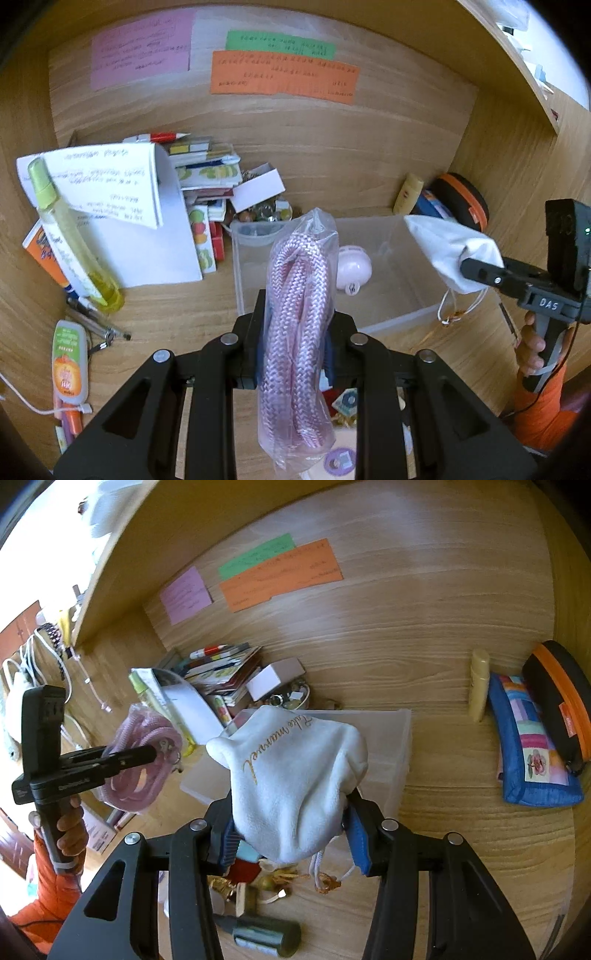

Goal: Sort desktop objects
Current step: 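Carry both items over the clear box and open both grippers to drop them, then move both grippers back toward the round tub and green bottle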

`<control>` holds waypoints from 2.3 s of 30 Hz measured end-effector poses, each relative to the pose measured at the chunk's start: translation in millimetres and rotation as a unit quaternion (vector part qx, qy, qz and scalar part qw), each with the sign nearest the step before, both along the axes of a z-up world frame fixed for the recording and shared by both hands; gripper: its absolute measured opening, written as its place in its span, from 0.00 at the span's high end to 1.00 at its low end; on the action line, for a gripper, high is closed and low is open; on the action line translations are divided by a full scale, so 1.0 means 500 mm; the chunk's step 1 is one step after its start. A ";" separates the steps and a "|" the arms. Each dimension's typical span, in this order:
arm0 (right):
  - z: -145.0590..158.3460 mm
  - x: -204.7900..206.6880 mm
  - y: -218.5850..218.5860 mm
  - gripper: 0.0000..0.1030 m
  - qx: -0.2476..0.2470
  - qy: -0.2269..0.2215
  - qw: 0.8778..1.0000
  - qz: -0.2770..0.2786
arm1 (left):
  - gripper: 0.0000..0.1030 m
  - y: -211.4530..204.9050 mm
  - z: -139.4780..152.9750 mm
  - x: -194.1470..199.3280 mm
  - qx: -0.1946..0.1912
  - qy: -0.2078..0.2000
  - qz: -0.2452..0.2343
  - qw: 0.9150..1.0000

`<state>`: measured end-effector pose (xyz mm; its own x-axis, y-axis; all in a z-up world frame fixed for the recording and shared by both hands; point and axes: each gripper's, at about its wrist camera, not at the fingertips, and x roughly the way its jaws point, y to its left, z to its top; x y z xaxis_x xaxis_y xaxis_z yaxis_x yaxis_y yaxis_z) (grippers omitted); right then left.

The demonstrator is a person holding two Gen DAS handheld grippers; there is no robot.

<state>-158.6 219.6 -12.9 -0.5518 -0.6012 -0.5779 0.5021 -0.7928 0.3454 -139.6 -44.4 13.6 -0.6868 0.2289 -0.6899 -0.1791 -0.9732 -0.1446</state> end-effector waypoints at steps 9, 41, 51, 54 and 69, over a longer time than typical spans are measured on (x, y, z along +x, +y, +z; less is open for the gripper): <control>-0.021 -0.060 -0.006 0.57 0.011 -0.013 1.000 -0.015 | 0.77 0.005 -0.013 -0.068 0.013 -0.010 0.003 1.000; -0.114 -0.120 -0.090 0.54 0.136 0.005 0.990 -0.027 | 0.77 0.052 -0.163 -0.220 -0.062 -0.090 0.017 0.994; -0.104 -0.110 -0.095 0.44 0.154 0.026 0.987 -0.027 | 0.65 0.054 -0.134 -0.191 -0.075 -0.066 0.018 0.995; -0.093 -0.104 -0.094 0.35 0.156 0.037 0.987 -0.031 | 0.59 0.056 -0.126 -0.181 -0.079 -0.061 0.019 0.995; -0.037 -0.057 -0.083 0.20 0.135 0.054 0.989 -0.022 | 0.22 0.065 -0.052 -0.082 -0.105 -0.008 0.034 0.994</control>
<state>-187.2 178.2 -31.2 -0.6412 -0.4068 -0.6506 0.4877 -0.8707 0.0637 -180.4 -11.8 -12.3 -0.6838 0.0323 -0.7289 -0.1114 -0.9919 0.0606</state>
